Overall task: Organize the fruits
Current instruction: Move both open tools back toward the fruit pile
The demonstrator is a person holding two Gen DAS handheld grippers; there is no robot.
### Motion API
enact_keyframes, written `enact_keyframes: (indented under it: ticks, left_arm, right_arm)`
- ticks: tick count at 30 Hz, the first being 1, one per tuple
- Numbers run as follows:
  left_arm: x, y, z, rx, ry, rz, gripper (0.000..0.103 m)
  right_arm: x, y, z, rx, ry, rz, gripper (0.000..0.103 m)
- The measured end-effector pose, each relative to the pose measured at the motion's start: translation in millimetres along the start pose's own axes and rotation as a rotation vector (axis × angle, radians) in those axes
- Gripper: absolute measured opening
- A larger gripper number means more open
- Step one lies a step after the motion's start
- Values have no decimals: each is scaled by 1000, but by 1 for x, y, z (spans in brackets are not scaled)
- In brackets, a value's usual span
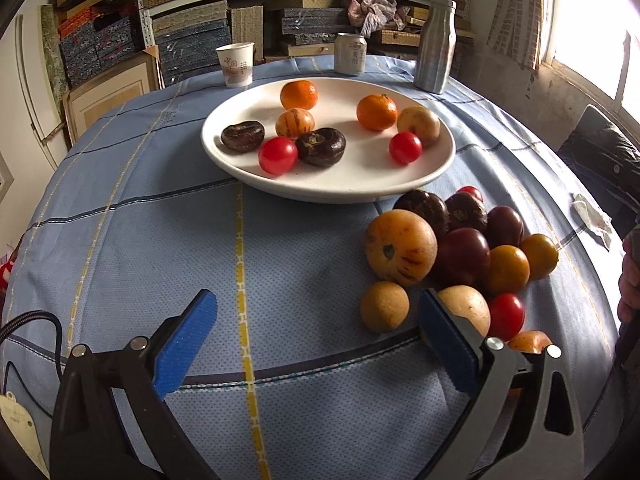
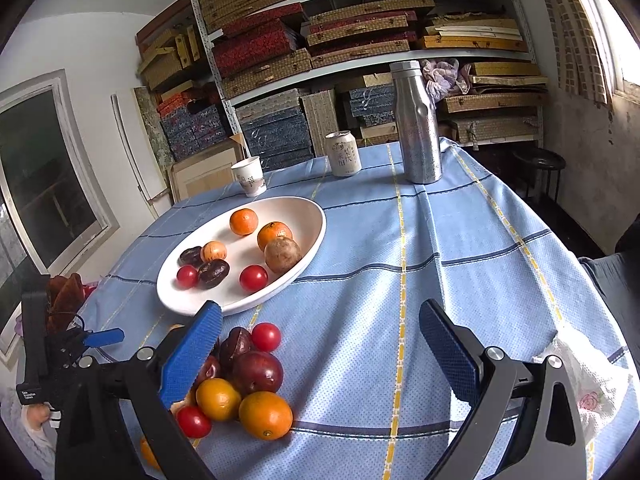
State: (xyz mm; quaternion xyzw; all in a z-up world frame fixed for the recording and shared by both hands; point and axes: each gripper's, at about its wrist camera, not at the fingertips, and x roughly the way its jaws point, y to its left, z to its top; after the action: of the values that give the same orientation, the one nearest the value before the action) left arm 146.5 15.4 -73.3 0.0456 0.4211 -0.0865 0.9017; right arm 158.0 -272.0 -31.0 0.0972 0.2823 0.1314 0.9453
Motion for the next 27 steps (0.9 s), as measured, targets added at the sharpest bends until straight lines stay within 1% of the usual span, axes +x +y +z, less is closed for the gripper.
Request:
enact_keyframes:
  ticks: [3,6,9,13,16,18,20,25,27]
  left_arm:
    - [9,0,0,-3,41,-8,98]
    - [13,6,0,-32,60,-9,99]
    - [8,10,0,-35,38,17,99]
    - [-4,22,-3,-45,0,93,99]
    - [-11,32,-8,-75,-20,99,99]
    - [-15,33,-10,-77,-33,102,99]
    - [-17,29,-11,-59,-45,96,99]
    - [-19,9,-14,42,-61,91,98]
    - [-20,4,-14,63,-71,79,92]
  right_arm:
    - [1,0,0,0,3,0,100]
    - [1,0,0,1,1,1,100]
    - [1,0,0,1,1,1,100]
    - [0,0,0,3,-6,1,100]
    - [-2,0,0,-1,-11,5,100]
    - [-2,1,0,-5,-12,9,100]
    - [-3,2,-1,-4,-12,8,100]
    - [-3,3,-1,-3,-13,6,100]
    - [-4,3,-1,-4,-15,6,100]
